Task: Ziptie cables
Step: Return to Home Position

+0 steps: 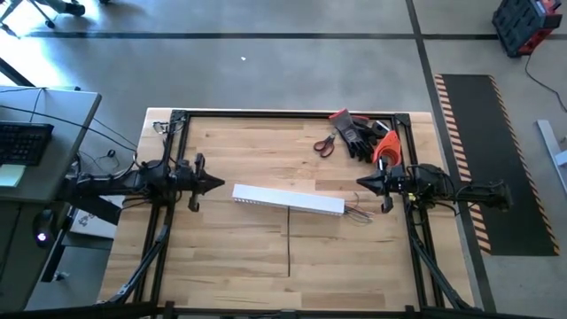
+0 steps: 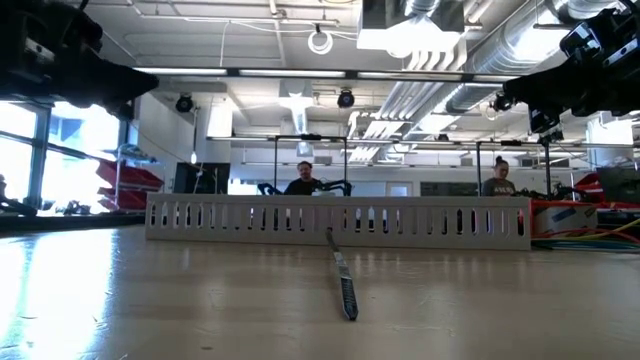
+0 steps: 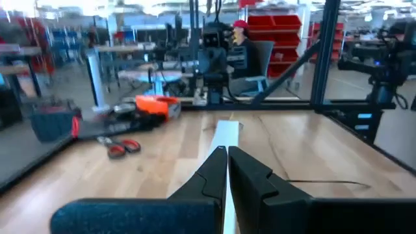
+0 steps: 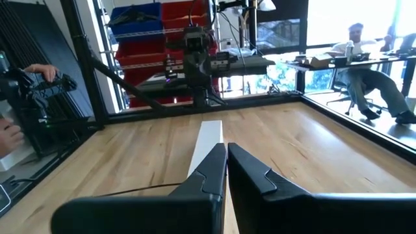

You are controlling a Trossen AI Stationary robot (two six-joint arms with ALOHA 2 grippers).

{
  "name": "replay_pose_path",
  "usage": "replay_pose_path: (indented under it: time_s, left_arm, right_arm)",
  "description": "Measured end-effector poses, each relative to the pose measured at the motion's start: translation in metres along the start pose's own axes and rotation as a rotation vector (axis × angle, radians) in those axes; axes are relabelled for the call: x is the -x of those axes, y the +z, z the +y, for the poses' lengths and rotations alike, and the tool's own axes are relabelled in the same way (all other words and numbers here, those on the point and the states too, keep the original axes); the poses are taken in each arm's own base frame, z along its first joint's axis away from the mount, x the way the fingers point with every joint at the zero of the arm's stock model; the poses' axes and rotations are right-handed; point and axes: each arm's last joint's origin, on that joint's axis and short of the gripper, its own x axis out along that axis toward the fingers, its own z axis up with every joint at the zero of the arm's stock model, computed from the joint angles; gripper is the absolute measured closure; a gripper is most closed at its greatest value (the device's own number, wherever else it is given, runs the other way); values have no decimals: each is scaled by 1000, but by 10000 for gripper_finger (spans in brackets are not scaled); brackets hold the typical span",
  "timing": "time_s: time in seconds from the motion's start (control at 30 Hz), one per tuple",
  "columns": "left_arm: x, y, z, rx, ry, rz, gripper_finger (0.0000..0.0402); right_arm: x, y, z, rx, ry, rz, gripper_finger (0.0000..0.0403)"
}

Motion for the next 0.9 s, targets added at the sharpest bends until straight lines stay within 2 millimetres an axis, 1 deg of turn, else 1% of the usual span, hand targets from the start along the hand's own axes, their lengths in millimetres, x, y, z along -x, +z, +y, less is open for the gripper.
replay_pose_path:
  time_s: [0.13,0.37,0.53,0.9]
  left_arm:
    - [0,1,1,-72,2,-5,402]
    - [0,0,1,-29,0,-6,402]
    - [0,0,2,-106,53,-2,402]
    - [0,0,3,-111,64,6,402]
  right_arm:
    - [0,-1,0,0,-1,6,403]
    - [0,-1,0,0,-2,7,403]
    - [0,-1,0,0,-3,7,403]
    - [0,-1,0,0,-3,8,402]
